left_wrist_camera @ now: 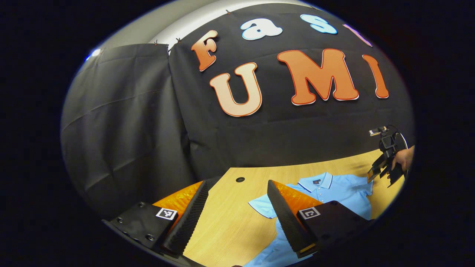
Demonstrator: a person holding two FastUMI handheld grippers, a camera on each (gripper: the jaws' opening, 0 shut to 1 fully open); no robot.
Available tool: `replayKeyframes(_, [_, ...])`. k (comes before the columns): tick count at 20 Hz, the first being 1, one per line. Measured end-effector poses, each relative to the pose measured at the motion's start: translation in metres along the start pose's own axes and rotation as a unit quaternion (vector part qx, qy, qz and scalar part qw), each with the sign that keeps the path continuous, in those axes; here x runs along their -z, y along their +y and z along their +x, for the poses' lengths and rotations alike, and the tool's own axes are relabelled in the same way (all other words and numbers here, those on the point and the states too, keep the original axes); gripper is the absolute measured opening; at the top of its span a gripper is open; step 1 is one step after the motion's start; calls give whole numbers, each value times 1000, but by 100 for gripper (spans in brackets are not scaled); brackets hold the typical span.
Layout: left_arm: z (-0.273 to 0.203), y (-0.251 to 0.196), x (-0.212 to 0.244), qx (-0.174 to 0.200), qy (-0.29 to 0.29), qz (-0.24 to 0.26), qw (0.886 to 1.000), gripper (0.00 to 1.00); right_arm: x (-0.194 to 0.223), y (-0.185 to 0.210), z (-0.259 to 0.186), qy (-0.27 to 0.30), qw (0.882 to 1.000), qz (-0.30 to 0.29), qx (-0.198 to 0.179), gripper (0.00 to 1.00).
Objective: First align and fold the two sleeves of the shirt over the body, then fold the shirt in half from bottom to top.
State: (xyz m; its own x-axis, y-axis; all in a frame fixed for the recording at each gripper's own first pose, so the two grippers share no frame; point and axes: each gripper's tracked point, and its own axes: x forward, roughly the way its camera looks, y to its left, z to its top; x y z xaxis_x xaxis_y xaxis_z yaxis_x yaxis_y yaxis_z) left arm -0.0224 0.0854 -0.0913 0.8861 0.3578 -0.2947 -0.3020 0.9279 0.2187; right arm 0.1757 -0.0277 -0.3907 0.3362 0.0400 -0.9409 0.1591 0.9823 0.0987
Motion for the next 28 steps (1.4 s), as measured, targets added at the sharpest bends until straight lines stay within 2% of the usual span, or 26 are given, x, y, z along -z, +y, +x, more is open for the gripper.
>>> replayKeyframes(3, [-4,-12,8,7,20,-11,1000,100,-1,-3,17,16,1000,6,4,86])
replayKeyframes(6, [-7,-12,6,-2,24,-2,1000,100,1,3,25,31,999,9,-1,79])
replayKeyframes(7, [-10,-11,7,-6,24,-2,1000,100,7,7,27,43,999,12,-5,80])
replayKeyframes(10, [-15,-12,7,-14,28,2,1000,100,19,15,33,70,997,7,-10,61])
replayKeyframes(12, [-17,-12,7,-16,30,5,999,100,13,17,34,65,998,21,-14,51])
replayKeyframes(13, [-20,-13,6,-17,29,6,999,100,10,15,31,63,998,26,-16,41])
replayKeyframes(14, [-20,-14,4,-18,28,9,999,100,8,15,32,61,998,31,-16,37])
replayKeyframes(15, [-22,-14,3,-19,26,10,999,100,6,14,32,58,998,36,-18,25])
replayKeyframes(17, [-23,-14,4,-21,26,9,999,100,2,15,33,53,997,46,-27,14])
replayKeyframes(19, [-27,-14,5,-22,27,7,999,100,2,26,31,60,994,68,-68,6])
replayKeyframes(20, [-29,-12,5,-24,28,8,999,100,0,30,27,62,991,81,-89,5])
replayKeyframes(28, [-27,-21,4,-19,26,0,999,100,-18,67,-23,18,976,57,-207,4])
